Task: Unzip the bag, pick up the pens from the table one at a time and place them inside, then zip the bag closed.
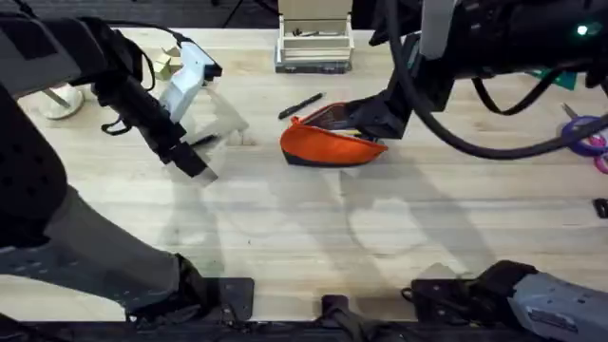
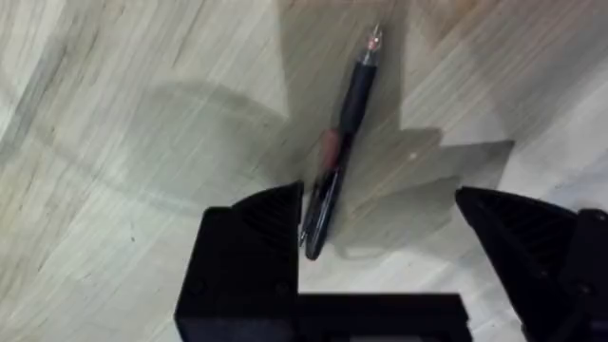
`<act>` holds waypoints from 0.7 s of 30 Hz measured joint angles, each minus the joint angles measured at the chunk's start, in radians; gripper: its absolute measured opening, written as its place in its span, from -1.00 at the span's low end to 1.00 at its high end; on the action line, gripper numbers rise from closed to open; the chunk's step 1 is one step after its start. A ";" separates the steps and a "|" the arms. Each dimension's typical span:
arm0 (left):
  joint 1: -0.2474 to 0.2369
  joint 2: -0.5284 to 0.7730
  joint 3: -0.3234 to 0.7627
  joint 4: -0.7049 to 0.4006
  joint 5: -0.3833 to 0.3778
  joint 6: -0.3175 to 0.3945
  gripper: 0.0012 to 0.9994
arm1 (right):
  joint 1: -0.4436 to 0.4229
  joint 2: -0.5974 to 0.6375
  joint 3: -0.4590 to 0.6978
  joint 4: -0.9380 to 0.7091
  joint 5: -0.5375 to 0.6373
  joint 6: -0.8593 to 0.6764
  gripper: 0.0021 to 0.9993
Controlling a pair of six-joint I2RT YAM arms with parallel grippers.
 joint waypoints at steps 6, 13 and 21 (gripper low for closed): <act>0.006 0.017 0.013 0.017 0.003 -0.001 0.55 | 0.000 0.000 0.000 0.000 0.000 0.000 1.00; 0.011 0.032 0.025 0.046 0.002 0.009 -0.69 | 0.000 0.000 0.000 0.000 0.000 0.000 1.00; 0.011 0.032 0.027 0.038 0.017 0.008 -0.91 | 0.000 0.000 0.000 0.001 0.000 0.000 1.00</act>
